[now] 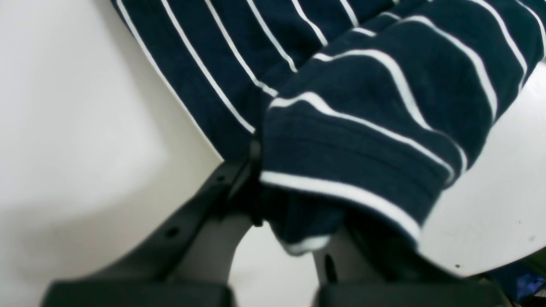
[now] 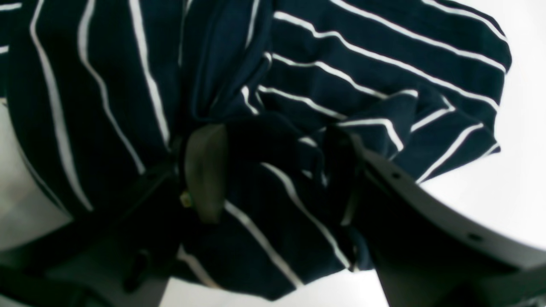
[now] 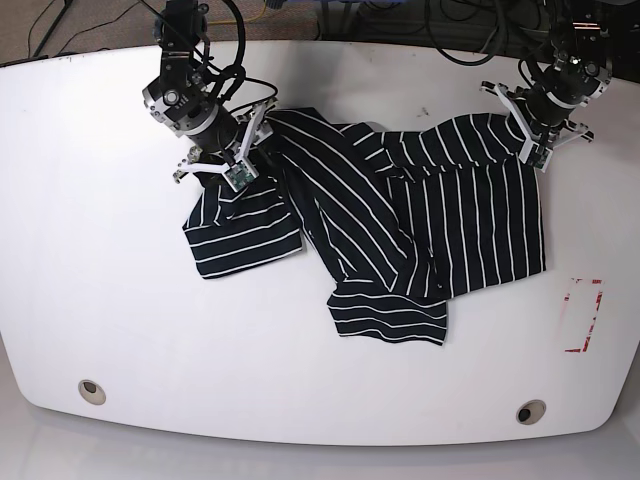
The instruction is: Layout the t-shirt on the table in an organized manner, then fold the t-shirt properly
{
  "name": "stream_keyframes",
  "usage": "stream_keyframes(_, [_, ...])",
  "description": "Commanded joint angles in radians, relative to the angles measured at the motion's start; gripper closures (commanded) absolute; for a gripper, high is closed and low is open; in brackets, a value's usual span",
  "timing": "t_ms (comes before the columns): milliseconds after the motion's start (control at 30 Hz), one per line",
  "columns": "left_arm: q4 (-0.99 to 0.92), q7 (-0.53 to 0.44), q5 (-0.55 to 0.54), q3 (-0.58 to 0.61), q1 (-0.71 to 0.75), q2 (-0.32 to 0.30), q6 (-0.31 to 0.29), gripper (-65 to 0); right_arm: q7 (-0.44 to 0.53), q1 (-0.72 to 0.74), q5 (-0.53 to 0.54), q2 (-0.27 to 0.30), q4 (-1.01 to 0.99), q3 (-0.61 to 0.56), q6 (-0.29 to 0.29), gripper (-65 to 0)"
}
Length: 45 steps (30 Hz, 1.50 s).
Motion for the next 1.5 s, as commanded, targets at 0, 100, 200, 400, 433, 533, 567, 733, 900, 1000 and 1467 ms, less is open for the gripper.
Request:
stream_keyframes(0, [0.014,-0.014,-0.003,-0.005,-0.001,-0.010,0.002,0.0,0.018,0.013,0.007,0.003,0.020,-0.001,-0.002,-33.3])
stream_keyframes(100, [0.014,-0.014,-0.003,-0.005,-0.001,-0.010,0.002,0.0,0.018,0.011,0.005,0.003,0.023,-0.001,-0.002,-33.3])
stream_keyframes(200, [0.014,-0.014,-0.003,-0.005,-0.002,-0.010,0.002,0.0,0.018,0.007,0.005,0.003,0.031,-0.001,-0.002,-32.8])
stream_keyframes(400, [0.013,-0.014,-0.003,-0.005,-0.027,-0.010,0.002,0.0,0.018,-0.006,0.005,0.004,0.036,-0.024,-0.002,-23.9])
stream_keyframes(433, [0.013,-0.014,-0.003,-0.005,-0.028,-0.010,0.002,0.0,0.018,-0.007,0.005,0.006,0.036,-0.030,-0.002,-20.8])
stream_keyframes(533, [0.008,-0.014,-0.003,-0.005,-0.032,-0.010,0.002,0.0,0.018,-0.009,0.004,0.006,0.036,-0.041,-0.002,-9.2])
stream_keyframes(567, [0.008,-0.014,-0.003,-0.005,-0.033,-0.010,0.002,0.0,0.018,-0.009,0.004,0.006,0.036,-0.041,-0.002,-6.0])
stream_keyframes(733, [0.008,-0.014,-0.003,-0.005,-0.035,-0.010,0.002,0.0,0.018,-0.009,0.004,0.004,0.037,-0.039,-0.002,0.0])
stream_keyframes(900, [0.008,-0.014,-0.003,-0.005,-0.035,-0.010,0.002,0.0,0.017,-0.012,0.004,0.001,0.092,-0.037,-0.002,0.0])
stream_keyframes(1000, [0.008,-0.014,-0.003,-0.005,-0.036,-0.010,0.002,0.0,0.015,-0.013,-0.002,-0.020,0.137,-0.033,-0.002,0.0])
stream_keyframes(1467, [0.014,-0.014,-0.004,-0.025,-0.079,-0.015,0.002,0.0,0.020,0.044,0.001,-0.077,0.200,0.070,-0.002,0.0])
